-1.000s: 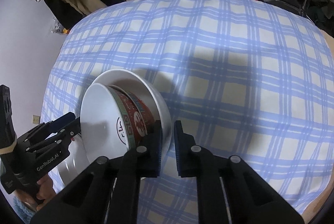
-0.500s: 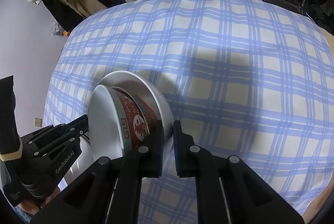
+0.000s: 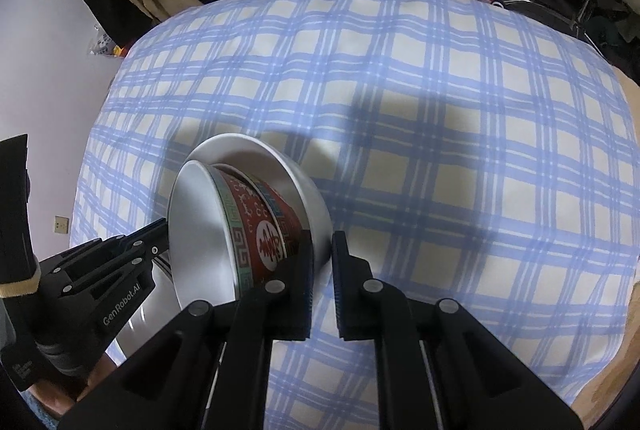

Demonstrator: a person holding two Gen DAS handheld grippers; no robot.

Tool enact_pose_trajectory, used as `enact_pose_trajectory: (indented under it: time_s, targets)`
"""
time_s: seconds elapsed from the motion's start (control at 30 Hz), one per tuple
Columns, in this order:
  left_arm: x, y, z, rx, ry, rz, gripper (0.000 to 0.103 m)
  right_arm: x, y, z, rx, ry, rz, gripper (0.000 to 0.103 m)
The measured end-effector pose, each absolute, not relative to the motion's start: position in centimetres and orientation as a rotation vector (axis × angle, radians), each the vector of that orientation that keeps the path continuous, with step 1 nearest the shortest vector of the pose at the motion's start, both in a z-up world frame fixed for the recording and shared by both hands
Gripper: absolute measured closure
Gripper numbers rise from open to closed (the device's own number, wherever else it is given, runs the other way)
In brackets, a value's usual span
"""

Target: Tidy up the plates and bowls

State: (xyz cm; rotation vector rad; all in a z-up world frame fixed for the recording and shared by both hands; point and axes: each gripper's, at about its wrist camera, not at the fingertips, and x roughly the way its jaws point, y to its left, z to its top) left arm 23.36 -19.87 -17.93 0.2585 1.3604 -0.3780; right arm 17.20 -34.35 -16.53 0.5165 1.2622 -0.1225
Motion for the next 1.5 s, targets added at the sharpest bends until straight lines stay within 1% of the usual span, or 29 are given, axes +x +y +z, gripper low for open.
enact_pose_trajectory:
  time_s: [0.33, 0.57, 0.97, 1.5]
  targets:
    - [23.20, -19.91, -17.83, 0.250, 1.368, -0.385, 0.098, 17.38, -34.72, -16.72, 0.528, 1.286, -0.118, 0.093]
    - [24.00, -19.42, -18.23, 0.195, 1.406, -0.396, 0.098, 17.32, -34.75, -16.91, 0.536, 1.294, -0.117, 0.093]
    - [23.37, -19.40, -18.20, 0.188, 1.380, -0.389, 0.098, 17.29, -34.79, -16.88, 0.545, 1.287, -0.132, 0.092]
    - [23.67, -19.57, -17.72, 0.209, 1.370, -0.381, 0.101, 17.29, -34.97, -16.65, 0.545, 1.288, -0.114, 0.094]
